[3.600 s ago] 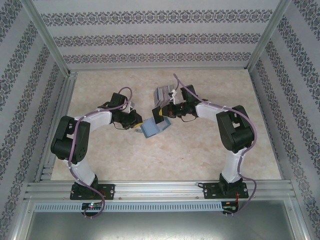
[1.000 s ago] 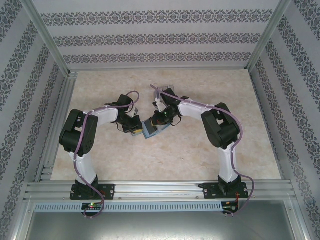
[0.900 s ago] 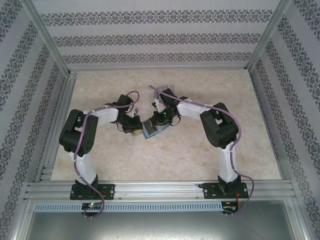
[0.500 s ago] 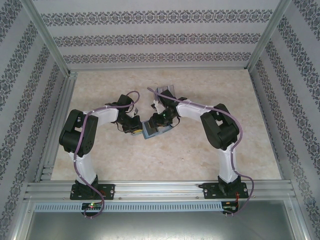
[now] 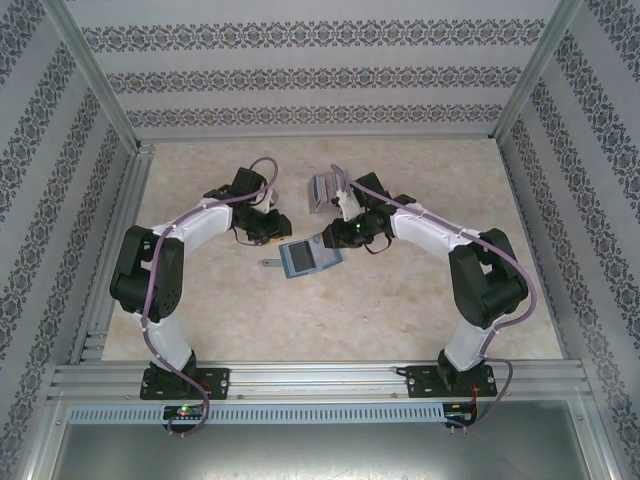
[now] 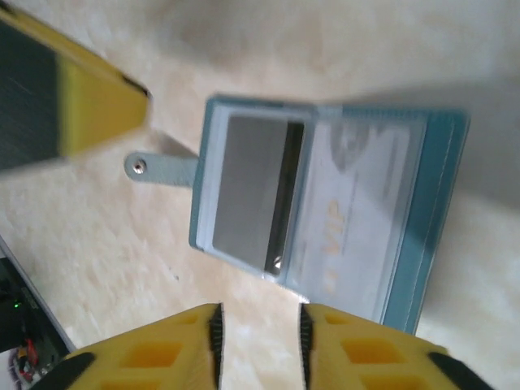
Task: Put the credit cards into the card holder
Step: Insert the credit card into the card slot, then rotate the card holder at the center of the table.
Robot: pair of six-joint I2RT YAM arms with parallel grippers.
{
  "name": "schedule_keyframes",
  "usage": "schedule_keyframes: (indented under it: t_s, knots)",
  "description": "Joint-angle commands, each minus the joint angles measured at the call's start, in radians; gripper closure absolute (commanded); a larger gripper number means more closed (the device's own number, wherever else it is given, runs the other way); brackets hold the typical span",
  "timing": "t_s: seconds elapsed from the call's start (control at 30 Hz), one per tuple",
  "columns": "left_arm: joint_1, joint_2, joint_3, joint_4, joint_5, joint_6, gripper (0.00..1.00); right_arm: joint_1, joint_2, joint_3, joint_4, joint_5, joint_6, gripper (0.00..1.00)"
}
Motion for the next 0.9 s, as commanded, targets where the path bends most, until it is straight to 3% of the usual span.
schedule_keyframes:
  t_s: [0.0, 0.17, 0.33, 0.7, 0.87]
  knots:
    - [0.003, 0.052, 0.099, -0.088, -0.042, 0.059, 0.7, 0.017, -0.029, -0.085, 0.033, -0.039, 0.024, 0.8]
    - [0.007, 0.174, 0.195, -0.111, -0.06, 0.102, 0.75, 0.033, -0.014, -0.158, 0.092, -0.023, 0.061, 0.85]
    - [0.009, 0.206, 0.144, -0.087, -0.084, 0.105, 0.79, 0.028, 0.04, -0.144, 0.152, 0.014, 0.1, 0.84]
    - [0.001, 0.026, -0.143, -0.017, -0.097, 0.064, 0.81, 0.013, 0.208, 0.075, 0.117, 0.137, 0.082, 0.84]
    - [-0.043, -0.03, -0.247, 0.057, -0.049, 0.006, 0.82, 0.024, 0.313, 0.195, 0.102, 0.09, 0.077, 0.84]
